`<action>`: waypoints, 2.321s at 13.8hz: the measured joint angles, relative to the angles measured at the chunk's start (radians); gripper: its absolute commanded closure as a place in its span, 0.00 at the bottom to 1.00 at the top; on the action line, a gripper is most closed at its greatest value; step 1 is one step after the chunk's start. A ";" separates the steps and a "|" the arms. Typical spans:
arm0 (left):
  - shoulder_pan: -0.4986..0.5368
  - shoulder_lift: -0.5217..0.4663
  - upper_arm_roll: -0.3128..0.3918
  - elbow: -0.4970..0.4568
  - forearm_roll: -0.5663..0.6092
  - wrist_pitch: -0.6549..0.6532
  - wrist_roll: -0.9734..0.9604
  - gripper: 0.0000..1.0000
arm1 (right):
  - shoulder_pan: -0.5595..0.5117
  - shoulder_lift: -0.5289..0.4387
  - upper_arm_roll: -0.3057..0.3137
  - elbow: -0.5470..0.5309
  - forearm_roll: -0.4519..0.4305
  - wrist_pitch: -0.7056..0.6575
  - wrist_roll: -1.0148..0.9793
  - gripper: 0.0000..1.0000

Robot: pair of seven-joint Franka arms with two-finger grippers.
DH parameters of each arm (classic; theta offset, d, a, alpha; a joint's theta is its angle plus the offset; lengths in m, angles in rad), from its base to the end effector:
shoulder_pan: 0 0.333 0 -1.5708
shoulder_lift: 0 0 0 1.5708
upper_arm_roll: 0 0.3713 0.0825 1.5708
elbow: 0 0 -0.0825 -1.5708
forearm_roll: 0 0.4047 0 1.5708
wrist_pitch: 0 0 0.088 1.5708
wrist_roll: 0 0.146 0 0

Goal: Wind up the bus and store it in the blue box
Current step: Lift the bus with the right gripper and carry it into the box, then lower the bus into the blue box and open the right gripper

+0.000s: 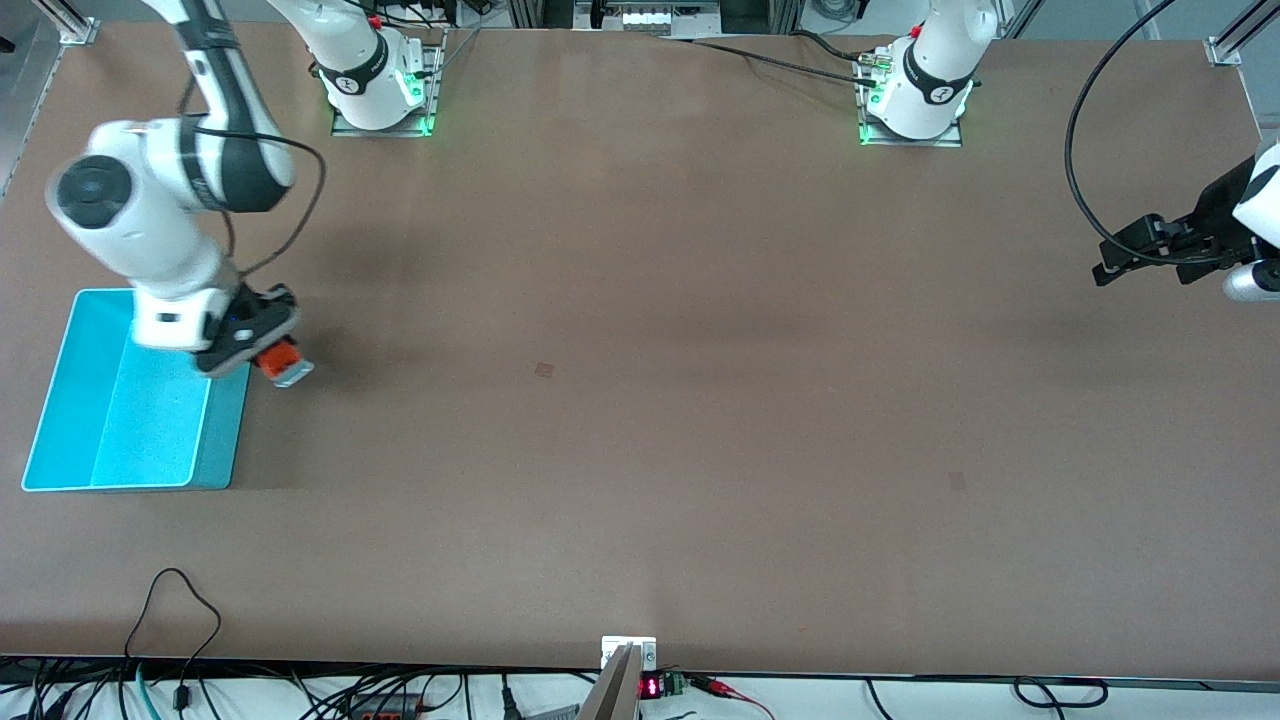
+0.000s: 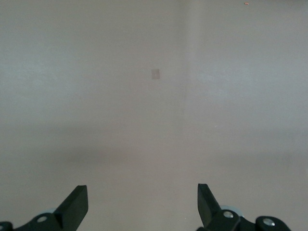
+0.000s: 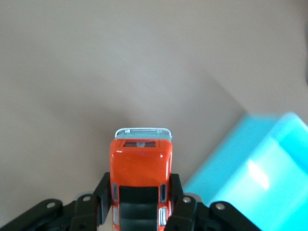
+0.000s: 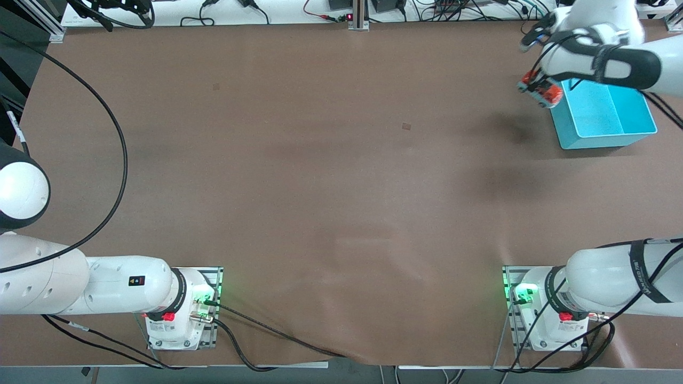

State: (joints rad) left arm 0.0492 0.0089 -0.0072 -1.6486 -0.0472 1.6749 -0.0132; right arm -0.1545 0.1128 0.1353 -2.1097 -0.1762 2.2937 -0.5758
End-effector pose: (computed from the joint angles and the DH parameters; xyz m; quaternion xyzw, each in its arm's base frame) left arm 0.5864 0.0182 0.6064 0.9992 0.0298 0.0090 0.0234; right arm 0.5939 -0.0215 0.3745 0.9425 0.3266 0.0170 0.0685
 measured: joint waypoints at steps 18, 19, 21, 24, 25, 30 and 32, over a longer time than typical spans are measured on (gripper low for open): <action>0.001 0.000 0.000 -0.001 0.000 -0.005 -0.001 0.00 | -0.017 0.368 -0.375 0.170 0.172 0.066 0.079 0.98; 0.001 0.000 0.000 -0.001 0.000 -0.005 -0.001 0.00 | -0.032 0.385 -0.377 0.170 0.174 0.076 0.079 0.97; 0.001 0.000 0.000 -0.001 0.000 -0.005 -0.001 0.00 | -0.049 0.406 -0.378 0.172 0.174 0.092 0.077 0.61; 0.001 0.000 0.000 -0.001 0.000 -0.011 -0.001 0.00 | -0.050 0.410 -0.378 0.174 0.175 0.092 0.077 0.00; 0.001 0.000 0.000 -0.001 0.000 -0.016 -0.001 0.00 | -0.050 0.410 -0.378 0.175 0.175 0.092 0.077 0.00; 0.001 0.000 0.000 0.000 0.000 -0.023 -0.001 0.00 | -0.036 0.353 -0.367 0.247 0.176 -0.017 0.063 0.00; 0.001 -0.001 0.000 0.000 0.000 -0.025 -0.001 0.00 | -0.008 0.270 -0.350 0.314 0.167 -0.169 0.061 0.00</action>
State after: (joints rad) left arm 0.0498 0.0083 -0.0073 -1.6490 -0.0472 1.6494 -0.0141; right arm -0.1629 0.3825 -0.2151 -1.7954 -0.0088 2.1243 -0.5144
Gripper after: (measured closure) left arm 0.000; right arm 0.000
